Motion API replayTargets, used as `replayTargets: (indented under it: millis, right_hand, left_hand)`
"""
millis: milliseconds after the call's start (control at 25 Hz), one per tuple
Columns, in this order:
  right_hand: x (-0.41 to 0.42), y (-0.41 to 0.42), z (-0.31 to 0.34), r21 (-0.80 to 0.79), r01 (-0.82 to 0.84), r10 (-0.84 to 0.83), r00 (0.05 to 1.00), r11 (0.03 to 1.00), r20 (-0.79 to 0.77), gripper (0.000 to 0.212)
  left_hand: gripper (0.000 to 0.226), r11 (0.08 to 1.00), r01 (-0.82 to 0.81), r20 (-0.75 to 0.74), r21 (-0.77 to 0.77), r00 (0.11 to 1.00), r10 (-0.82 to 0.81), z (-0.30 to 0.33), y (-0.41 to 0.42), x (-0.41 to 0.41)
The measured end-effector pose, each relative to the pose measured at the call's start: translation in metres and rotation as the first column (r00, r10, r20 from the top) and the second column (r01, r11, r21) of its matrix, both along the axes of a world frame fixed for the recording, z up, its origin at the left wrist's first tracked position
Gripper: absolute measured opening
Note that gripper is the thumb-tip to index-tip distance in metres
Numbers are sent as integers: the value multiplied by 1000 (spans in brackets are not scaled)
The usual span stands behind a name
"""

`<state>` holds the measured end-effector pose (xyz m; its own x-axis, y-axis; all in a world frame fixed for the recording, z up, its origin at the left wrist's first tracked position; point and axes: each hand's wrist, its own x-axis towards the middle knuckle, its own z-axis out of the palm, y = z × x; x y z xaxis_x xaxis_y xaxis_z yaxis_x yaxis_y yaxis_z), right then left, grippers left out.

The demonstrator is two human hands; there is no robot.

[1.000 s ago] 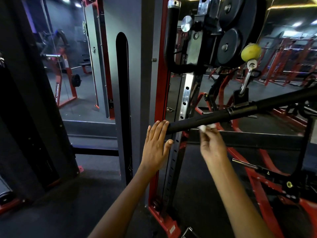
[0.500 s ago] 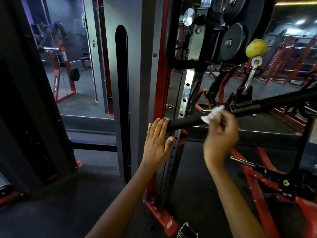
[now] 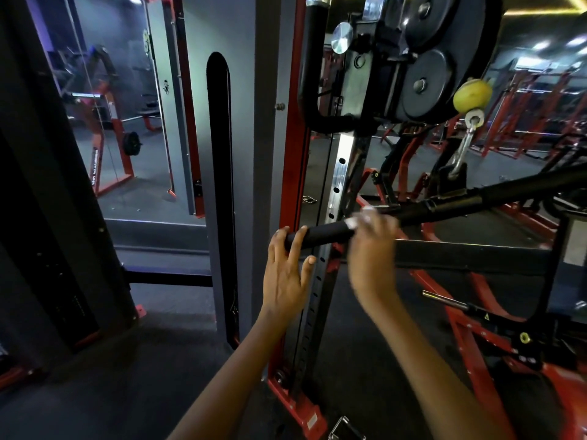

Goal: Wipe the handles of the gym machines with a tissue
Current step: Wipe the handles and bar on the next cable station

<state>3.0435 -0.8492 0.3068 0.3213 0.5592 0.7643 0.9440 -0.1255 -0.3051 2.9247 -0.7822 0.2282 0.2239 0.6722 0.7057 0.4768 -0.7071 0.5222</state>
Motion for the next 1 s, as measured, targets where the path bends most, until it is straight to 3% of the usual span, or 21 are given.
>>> replayTargets:
  millis: [80, 160, 240, 320, 360, 520, 560, 640, 720, 760, 800, 920, 1000]
  right_hand:
    - [-28, 9, -13, -160, -183, 221, 937, 970, 269, 36]
    - [-3, 7, -5, -154, -225, 266, 901, 962, 343, 34]
    - [35, -9, 6, 10, -96, 93, 978, 995, 187, 32]
    - [43, -16, 8, 129, 53, -57, 998, 990, 29, 33]
    - [30, -10, 4, 101, 62, -66, 997, 993, 35, 33]
    - [-7, 10, -10, -234, -210, 287, 882, 949, 374, 34]
    - [10, 6, 1, -230, -178, 252, 902, 957, 350, 34]
    - [56, -8, 20, -169, 52, -24, 986, 984, 166, 36]
    - [81, -19, 35, -112, 321, -324, 946, 941, -9, 36]
    - [75, -13, 35, -114, 370, -375, 927, 922, -23, 35]
    - [60, -4, 32, -139, 317, -317, 948, 938, 27, 34]
    - [36, 4, 17, -290, -52, 133, 954, 955, 269, 32]
    - [73, -6, 34, -275, -76, 148, 956, 958, 253, 35]
  left_hand:
    - [66, 999, -33, -3, 2, 999, 33, 4, 0, 3]
    - [70, 997, -68, 2, -38, 998, 69, 5, 1, 2]
    - [75, 996, -57, -4, -66, 998, 57, 5, 0, 1]
    - [78, 998, -9, -3, -60, 1000, 9, 7, -3, 2]
    - [79, 999, 9, -3, -49, 1000, -10, 8, -5, 5]
    - [77, 1000, 15, -45, -9, 999, -16, 6, -4, 16]
    - [77, 1000, 21, -50, -19, 999, -22, 5, -3, 17]
    - [75, 998, 47, -51, -35, 998, -49, 5, -3, 20]
    - [74, 997, 75, -42, -36, 996, -76, 5, -7, 25]
    - [73, 996, 81, -40, -32, 996, -83, 6, -9, 28]
    - [72, 996, 79, -42, -27, 996, -80, 7, -10, 32]
    - [73, 999, 44, -52, 0, 998, -44, 10, -10, 39]
    - [73, 999, 51, -49, 19, 998, -50, 12, -9, 41]
